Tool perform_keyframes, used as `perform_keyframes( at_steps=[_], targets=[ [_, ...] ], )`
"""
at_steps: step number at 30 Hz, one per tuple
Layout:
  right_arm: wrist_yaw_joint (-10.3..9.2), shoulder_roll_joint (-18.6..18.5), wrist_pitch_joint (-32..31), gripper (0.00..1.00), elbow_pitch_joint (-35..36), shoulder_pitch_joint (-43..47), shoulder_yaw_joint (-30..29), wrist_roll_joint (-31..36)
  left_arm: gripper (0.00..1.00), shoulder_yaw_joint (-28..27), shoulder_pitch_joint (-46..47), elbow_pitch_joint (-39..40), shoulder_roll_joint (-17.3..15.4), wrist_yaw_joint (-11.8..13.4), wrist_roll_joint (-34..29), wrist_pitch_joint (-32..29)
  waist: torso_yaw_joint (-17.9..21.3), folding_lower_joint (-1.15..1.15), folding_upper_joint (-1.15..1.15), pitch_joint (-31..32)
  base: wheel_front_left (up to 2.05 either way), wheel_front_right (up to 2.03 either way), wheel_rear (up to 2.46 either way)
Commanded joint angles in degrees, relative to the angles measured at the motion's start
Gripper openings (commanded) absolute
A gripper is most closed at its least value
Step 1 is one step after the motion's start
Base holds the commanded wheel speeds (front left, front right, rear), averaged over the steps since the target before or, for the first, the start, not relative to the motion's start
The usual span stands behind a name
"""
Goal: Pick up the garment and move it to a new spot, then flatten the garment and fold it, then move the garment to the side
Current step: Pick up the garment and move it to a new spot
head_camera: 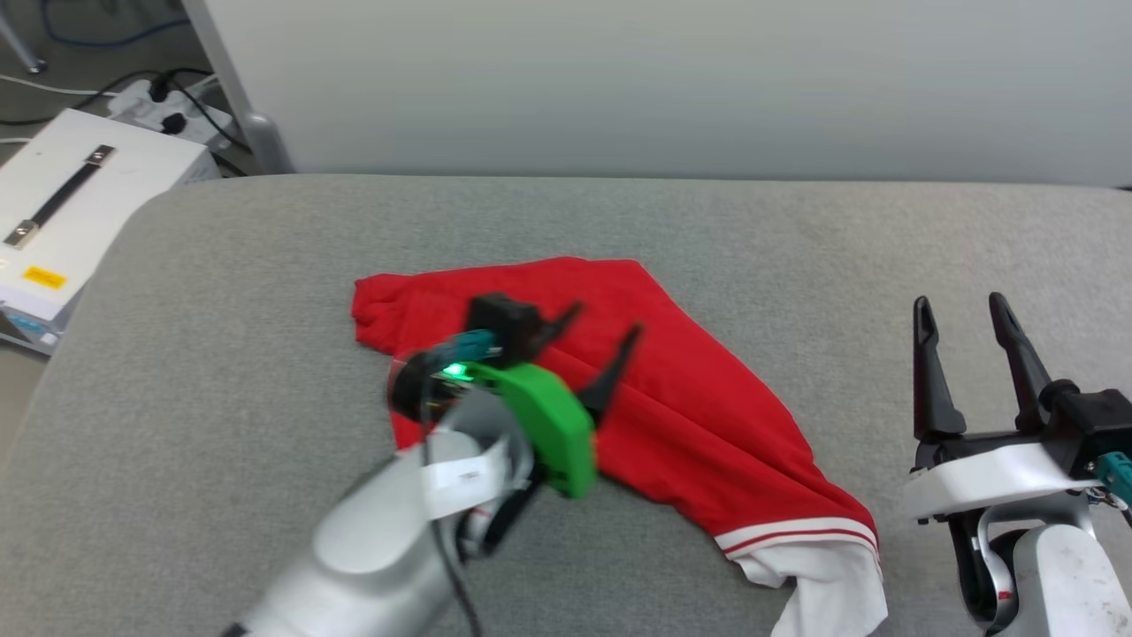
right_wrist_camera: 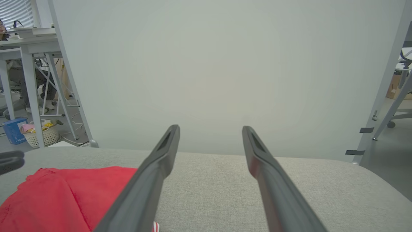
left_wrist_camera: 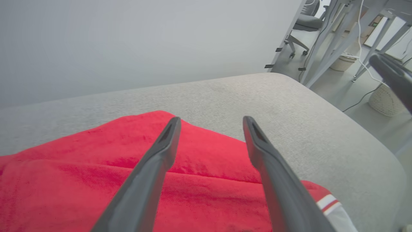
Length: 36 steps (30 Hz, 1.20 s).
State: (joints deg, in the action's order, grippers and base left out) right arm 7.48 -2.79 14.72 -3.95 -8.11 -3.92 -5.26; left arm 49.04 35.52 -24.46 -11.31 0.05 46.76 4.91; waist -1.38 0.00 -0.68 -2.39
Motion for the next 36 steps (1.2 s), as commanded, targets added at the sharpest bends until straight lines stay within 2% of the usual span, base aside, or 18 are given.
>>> perform_keyframes(
  at_steps=[1, 6, 9, 12, 17, 25, 36],
  targets=[
    [0.01, -0.1, 0.3, 1.0, 0.2, 1.0, 0.4, 0.4, 1.0, -0.6, 0.2, 0.2, -3.0, 1.2, -2.7, 2.5, -2.7, 0.0, 0.68, 2.5, 0.0, 0.0, 0.0],
    [0.01, -0.1, 0.3, 1.0, 0.8, 3.3, 1.3, 1.0, 1.0, -5.0, -5.5, 3.5, -10.1, 4.9, -4.8, 9.0, -4.5, 0.0, 0.68, 3.5, 0.0, 0.0, 0.0],
    [0.01, -0.1, 0.3, 1.0, 1.1, 4.5, 1.5, 1.2, 1.0, -9.1, -10.6, 7.5, -12.4, 6.9, -5.2, 9.9, -5.2, 0.0, 0.68, 3.9, 0.0, 0.0, 0.0],
    [0.01, -0.1, 0.3, 1.0, 1.7, 5.7, 1.9, 1.9, 1.0, -15.0, -16.9, 14.1, -12.7, 8.6, -8.9, 10.1, -6.0, 0.0, 0.68, 3.8, 0.0, 0.0, 0.0],
    [0.01, -0.1, 0.3, 1.0, 2.0, 6.2, 3.1, 2.3, 1.0, -20.8, -26.1, 20.1, -10.8, 8.6, -16.1, 10.1, -6.2, 0.0, 0.68, 3.5, 0.0, 0.0, 0.0],
    [0.01, -0.1, 0.3, 1.0, 2.3, 6.5, 4.1, 1.3, 1.0, -28.1, -33.0, 23.2, -4.4, 4.4, -23.6, 10.1, -6.1, 0.0, 0.68, 3.0, 0.0, 0.0, 0.0],
    [0.01, -0.1, 0.3, 1.0, 2.0, 6.1, 4.7, 1.4, 1.0, -33.9, -33.7, 21.5, 0.5, -1.1, -28.6, 10.1, -6.0, 0.0, 0.68, 2.9, 0.0, 0.0, 0.0]
  ],
)
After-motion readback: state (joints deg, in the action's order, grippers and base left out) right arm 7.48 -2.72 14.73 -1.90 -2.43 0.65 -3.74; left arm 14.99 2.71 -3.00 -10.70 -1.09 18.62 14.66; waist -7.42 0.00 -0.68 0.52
